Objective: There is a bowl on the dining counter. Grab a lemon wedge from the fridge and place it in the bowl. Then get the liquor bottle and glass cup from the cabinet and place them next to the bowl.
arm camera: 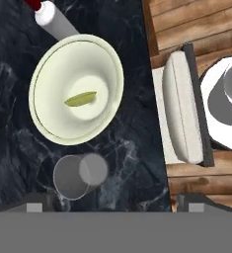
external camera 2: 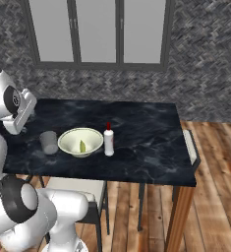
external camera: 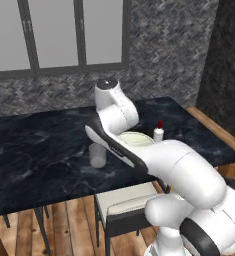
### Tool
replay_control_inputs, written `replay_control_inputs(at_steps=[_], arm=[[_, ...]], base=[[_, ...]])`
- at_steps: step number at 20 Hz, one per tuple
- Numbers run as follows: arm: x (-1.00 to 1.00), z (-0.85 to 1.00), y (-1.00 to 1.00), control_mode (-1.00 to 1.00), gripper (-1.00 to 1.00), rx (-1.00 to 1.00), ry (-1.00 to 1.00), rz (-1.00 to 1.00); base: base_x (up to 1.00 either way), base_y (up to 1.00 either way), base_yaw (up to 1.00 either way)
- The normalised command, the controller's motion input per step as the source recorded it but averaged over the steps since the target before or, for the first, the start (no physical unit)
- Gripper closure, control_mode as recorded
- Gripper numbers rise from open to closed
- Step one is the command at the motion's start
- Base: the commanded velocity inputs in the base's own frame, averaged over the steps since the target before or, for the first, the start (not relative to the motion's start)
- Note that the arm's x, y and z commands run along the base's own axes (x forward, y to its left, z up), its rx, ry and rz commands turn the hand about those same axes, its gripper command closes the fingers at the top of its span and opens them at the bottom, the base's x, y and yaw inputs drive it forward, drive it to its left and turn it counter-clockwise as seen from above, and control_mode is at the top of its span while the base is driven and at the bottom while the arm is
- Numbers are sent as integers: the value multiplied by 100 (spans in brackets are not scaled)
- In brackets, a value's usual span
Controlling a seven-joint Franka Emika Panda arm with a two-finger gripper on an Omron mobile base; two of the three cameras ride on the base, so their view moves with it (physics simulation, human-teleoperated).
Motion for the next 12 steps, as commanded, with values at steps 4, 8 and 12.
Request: replay_control_inputs(at_steps=[4,8,12], arm=[[-78,100,-59,-100,-100,0,-6,0],[-82,100,-74,-100,-100,0,0,1],[-95,82,-83,-100,-100,0,1,0]], base=[[0,0,0],[0,0,0],[0,0,0]])
